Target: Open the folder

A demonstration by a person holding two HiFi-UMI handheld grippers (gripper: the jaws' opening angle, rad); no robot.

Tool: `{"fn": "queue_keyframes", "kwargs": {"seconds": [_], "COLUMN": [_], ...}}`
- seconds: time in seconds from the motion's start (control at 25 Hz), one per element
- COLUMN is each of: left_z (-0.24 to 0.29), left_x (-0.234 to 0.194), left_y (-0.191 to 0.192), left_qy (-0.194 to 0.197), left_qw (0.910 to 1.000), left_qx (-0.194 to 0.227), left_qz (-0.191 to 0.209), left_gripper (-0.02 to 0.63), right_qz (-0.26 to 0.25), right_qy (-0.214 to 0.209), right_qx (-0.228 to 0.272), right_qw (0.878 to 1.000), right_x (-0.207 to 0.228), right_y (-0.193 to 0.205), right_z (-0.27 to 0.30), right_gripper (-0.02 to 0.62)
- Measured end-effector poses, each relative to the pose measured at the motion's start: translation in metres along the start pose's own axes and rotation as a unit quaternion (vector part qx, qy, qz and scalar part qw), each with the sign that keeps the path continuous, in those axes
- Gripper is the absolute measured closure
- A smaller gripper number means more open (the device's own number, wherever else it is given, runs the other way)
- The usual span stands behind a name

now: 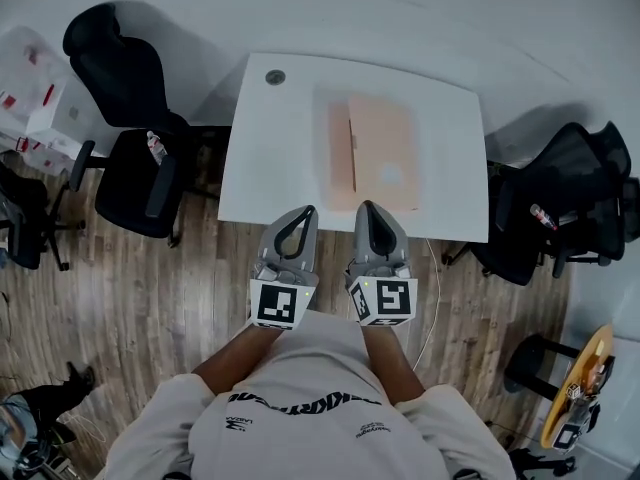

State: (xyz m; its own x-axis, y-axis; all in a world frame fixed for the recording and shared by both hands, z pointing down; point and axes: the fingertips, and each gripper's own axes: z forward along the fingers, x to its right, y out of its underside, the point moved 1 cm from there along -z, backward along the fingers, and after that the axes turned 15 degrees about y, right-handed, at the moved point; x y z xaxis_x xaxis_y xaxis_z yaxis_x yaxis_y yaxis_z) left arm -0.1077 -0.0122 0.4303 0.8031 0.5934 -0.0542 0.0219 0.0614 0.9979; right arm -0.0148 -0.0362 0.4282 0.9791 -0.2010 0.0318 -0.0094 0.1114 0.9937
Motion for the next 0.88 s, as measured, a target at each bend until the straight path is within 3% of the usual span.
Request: {"fn": "queue_keyframes", "kwargs": {"seconds": [0.4,0.88], "left_z": [0.038,0.075], "left_x": [-0.041,-0.054], "left_y": [0.017,0.042], "left_qy": [0.035,0.018], "left_qw": [0.9993,0.9991], "left_qx": [-0.013,-0.038], "left_qz": [-0.004,-0.007], "left_gripper": [0.615,0.615], "right_qz": [0.006,-0.006], "right_qy": [0.023,0.021], "right_qx": [-0.027,-0.083], "right_qw": [0.999,0.996], "right_x": [-0.008,0.008], "right_y": [0.012,0.042], "right_z": [0.059,0.103], "right_gripper": [0.597,0.597]}}
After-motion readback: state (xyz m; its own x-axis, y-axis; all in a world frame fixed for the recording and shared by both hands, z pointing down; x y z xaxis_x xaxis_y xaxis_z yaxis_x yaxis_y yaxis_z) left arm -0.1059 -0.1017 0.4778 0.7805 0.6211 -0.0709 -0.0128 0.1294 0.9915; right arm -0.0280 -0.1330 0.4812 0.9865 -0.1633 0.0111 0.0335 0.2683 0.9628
